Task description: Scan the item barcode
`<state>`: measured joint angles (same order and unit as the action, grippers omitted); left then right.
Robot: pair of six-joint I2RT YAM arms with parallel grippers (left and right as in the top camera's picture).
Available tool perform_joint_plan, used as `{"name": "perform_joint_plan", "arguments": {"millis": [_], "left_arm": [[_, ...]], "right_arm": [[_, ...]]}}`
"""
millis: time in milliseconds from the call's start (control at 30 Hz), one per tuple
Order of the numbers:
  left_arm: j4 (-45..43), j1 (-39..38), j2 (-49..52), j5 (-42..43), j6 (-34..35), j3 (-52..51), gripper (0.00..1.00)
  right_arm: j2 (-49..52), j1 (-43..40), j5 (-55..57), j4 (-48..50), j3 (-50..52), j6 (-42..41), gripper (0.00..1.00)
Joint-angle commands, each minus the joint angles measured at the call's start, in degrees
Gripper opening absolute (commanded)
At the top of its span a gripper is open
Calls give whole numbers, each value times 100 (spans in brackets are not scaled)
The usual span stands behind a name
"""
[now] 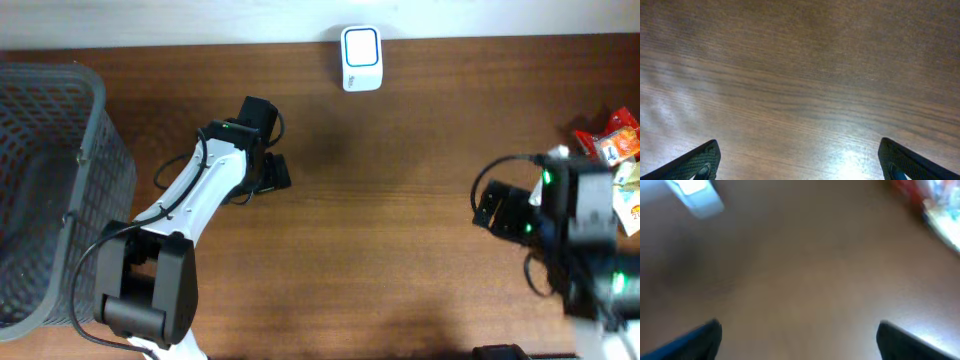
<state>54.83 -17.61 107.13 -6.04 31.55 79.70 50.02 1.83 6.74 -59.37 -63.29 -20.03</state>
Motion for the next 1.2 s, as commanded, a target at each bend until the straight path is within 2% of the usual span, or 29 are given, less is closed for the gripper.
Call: {"name": "perform_joint_plan", "arguments": {"millis": [0,133,267,367,400,467,533,633,733,833,1167], "left_arm": [[-9,4,-116,-26,33,-7,99],[-9,4,-116,-26,33,-7,99],[-9,4,-116,-26,33,-7,99],[-9,4,-116,-26,33,-7,99],[-9,4,-116,-26,33,-7,99],[-9,4,-116,-26,33,-7,99],[-9,4,-116,-26,33,-7,99],[-9,4,-116,-26,33,-7,99],[-9,4,-116,-26,33,-7,99],[-9,4,-116,-26,33,-7,99],[-9,4,-116,-26,33,-7,99]], "right_arm": [[-1808,42,-234,1250,1727,118,98],[-3687,42,-732,2940,3672,931,99],[-4660,42,-957,5248,5337,933,99],[-4983,42,-1001,5925,5930,933,99],[-4983,42,-1014,6039,6046,938,99],[-4983,42,-1506,6170,6299,1729,99],[-4983,42,-1591,6109,6297,2140,98],[-4983,42,-1228,5510,6297,2074,98],[-4983,42,-1104,5499,6297,2041,98],[-4983,42,-487,5464,6297,1355,98],[-4981,37,-603,5466,6297,1375,99]]}}
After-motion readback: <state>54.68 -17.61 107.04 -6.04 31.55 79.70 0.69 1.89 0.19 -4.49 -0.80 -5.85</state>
